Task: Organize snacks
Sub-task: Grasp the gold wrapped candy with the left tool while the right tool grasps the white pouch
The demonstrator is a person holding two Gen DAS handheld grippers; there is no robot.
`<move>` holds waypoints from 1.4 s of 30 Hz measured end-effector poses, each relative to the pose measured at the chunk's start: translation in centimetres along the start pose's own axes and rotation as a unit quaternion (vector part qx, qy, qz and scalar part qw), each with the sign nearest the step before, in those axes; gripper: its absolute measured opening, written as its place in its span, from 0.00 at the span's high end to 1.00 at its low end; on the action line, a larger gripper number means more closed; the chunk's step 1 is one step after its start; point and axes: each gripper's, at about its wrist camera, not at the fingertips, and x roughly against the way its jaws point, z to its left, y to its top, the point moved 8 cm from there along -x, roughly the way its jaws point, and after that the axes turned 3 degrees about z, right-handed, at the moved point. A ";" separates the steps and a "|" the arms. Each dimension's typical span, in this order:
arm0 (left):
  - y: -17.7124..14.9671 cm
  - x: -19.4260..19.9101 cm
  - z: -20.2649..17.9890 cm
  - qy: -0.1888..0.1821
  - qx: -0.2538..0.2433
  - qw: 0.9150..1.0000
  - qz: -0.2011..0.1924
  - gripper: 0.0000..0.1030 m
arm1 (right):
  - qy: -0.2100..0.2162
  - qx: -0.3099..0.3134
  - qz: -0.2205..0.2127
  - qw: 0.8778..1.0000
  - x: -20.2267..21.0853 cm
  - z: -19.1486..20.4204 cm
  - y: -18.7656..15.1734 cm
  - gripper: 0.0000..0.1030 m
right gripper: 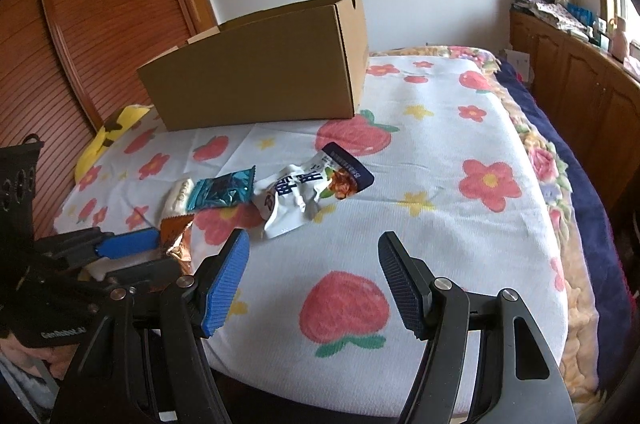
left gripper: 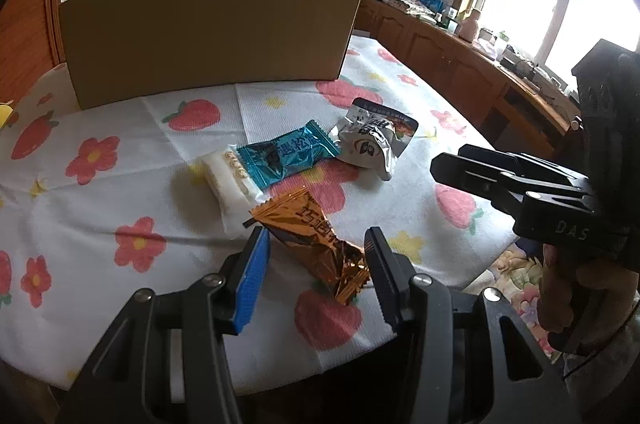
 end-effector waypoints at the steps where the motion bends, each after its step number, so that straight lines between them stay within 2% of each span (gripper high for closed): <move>1: 0.1 -0.2 -0.1 0.001 -0.001 1.000 0.002 0.52 | 0.002 -0.001 0.000 1.000 -0.1 0.0 0.1 0.33; 9: 0.7 -0.7 -0.1 0.020 -0.019 1.000 -0.004 0.52 | 0.024 -0.016 0.005 1.000 -1.1 0.1 0.7 0.34; 15: 0.6 -0.6 0.3 0.032 -0.034 0.999 -0.011 0.81 | 0.036 -0.024 0.021 0.999 -2.3 0.1 1.0 0.34; 19: 0.7 -0.1 0.9 0.019 -0.020 0.999 -0.019 0.81 | 0.044 -0.034 0.028 0.998 -3.0 0.1 1.2 0.34; 32: 1.0 0.8 1.6 0.014 -0.016 0.999 -0.039 0.81 | 0.038 -0.057 0.043 0.997 -5.5 -0.6 3.2 0.34; 42: 0.8 1.1 2.2 0.011 -0.006 0.999 -0.043 0.81 | -0.008 -0.035 0.054 0.998 -6.8 -0.2 4.0 0.33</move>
